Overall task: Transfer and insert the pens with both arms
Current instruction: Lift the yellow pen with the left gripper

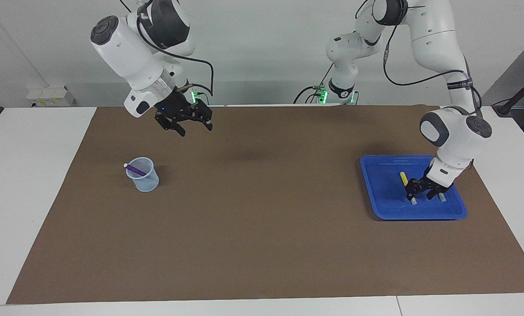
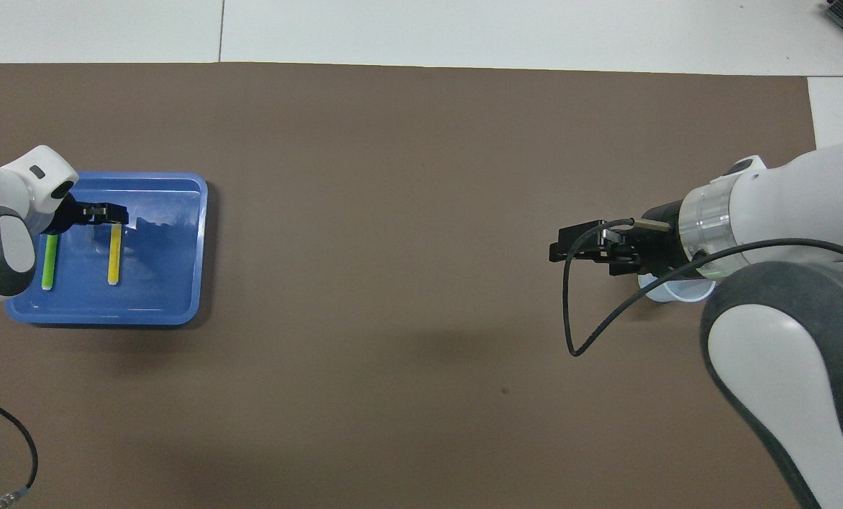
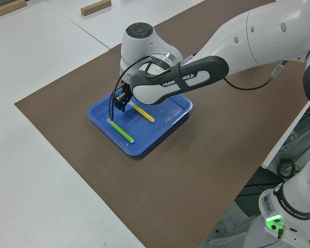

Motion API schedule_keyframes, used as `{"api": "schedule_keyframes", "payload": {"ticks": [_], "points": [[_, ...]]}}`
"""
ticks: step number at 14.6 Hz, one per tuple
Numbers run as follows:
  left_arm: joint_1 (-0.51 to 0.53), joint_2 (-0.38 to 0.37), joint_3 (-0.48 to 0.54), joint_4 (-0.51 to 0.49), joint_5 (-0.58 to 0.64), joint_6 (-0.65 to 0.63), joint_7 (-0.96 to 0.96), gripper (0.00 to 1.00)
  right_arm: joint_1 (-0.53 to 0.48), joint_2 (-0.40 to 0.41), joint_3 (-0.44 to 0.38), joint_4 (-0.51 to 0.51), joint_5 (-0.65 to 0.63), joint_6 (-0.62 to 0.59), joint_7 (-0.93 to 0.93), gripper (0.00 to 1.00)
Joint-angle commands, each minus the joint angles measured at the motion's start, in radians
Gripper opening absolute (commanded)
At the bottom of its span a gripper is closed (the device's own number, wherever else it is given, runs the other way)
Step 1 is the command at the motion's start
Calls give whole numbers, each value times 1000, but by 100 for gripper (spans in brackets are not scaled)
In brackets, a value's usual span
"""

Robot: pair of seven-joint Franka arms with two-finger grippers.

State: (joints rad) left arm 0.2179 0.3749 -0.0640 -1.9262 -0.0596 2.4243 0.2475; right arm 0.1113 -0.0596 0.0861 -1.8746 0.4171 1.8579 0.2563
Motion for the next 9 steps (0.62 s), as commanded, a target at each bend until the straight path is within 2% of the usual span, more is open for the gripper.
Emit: {"api": "schedule_keyframes", "payload": {"ticks": [1,9], "points": [[4,-1,-3,-16,26,32,-20,75,-4,-28,3,-40,28,-6,40,100],[3,-1,-5,-16,26,32,-17,59,-4,-40,3,-61,28,1,40,100]]}}
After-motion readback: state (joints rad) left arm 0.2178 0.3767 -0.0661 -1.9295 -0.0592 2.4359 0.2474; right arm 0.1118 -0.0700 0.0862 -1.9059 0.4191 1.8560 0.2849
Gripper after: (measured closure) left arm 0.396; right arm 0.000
